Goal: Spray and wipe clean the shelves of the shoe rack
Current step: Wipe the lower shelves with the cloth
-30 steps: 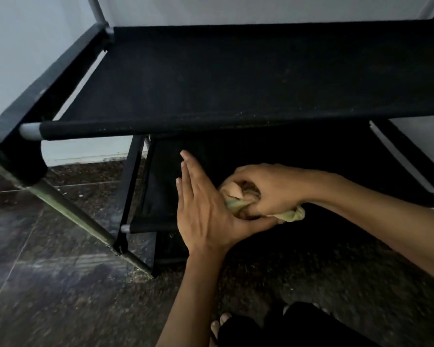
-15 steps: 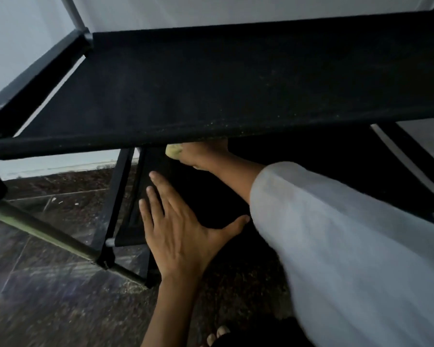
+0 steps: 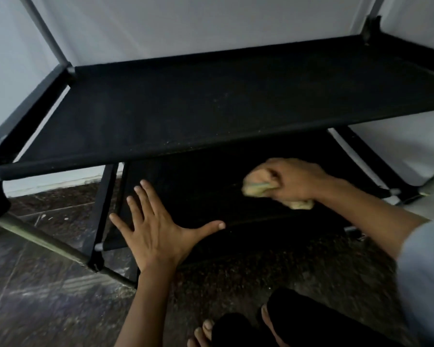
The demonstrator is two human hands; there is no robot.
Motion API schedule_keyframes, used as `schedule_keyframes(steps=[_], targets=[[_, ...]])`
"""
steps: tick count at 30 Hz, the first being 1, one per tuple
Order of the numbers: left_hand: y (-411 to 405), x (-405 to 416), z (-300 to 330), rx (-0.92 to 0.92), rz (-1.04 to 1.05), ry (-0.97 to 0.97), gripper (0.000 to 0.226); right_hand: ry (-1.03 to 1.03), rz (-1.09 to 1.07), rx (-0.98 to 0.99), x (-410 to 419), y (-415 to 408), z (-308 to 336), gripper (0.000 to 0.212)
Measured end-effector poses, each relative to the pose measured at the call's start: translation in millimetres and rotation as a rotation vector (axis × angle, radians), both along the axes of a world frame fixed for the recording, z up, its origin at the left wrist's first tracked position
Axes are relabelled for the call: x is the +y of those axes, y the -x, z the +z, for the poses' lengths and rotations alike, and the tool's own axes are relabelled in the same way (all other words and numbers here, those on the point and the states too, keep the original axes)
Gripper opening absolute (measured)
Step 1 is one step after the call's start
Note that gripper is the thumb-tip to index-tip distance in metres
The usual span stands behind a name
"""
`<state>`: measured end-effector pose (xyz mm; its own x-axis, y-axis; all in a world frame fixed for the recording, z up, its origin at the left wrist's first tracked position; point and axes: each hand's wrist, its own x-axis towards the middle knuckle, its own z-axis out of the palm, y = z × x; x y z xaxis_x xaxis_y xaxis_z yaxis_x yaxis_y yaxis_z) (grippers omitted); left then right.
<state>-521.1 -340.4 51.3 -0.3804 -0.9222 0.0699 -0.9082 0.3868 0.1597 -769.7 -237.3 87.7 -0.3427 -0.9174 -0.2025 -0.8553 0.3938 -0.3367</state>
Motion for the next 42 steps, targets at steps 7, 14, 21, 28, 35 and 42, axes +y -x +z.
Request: schedule_keyframes(steps=[7, 14, 21, 28, 35, 42], targets=[[3, -2, 13, -0.067, -0.042, -0.160, 0.162, -0.110, -0.252, 0.196, 37, 47, 1, 0.055], [2, 0, 8, -0.021, -0.011, -0.109, 0.158, 0.295, 0.062, -0.073, -49, -101, 11, 0.044], [3, 1, 7, 0.000, 0.014, -0.085, 0.163, 0.226, -0.100, 0.224, -48, -92, -9, 0.041], [4, 5, 9, -0.004, 0.007, -0.112, 0.163, -0.027, -0.588, 0.296, 29, 19, -8, 0.052], [4, 2, 8, -0.041, -0.023, -0.109, 0.163, 0.026, -0.395, 0.272, -19, -37, 2, 0.047], [4, 0, 6, -0.052, -0.038, -0.119, 0.165, 0.081, 0.243, 0.021, -56, -104, 11, 0.056]])
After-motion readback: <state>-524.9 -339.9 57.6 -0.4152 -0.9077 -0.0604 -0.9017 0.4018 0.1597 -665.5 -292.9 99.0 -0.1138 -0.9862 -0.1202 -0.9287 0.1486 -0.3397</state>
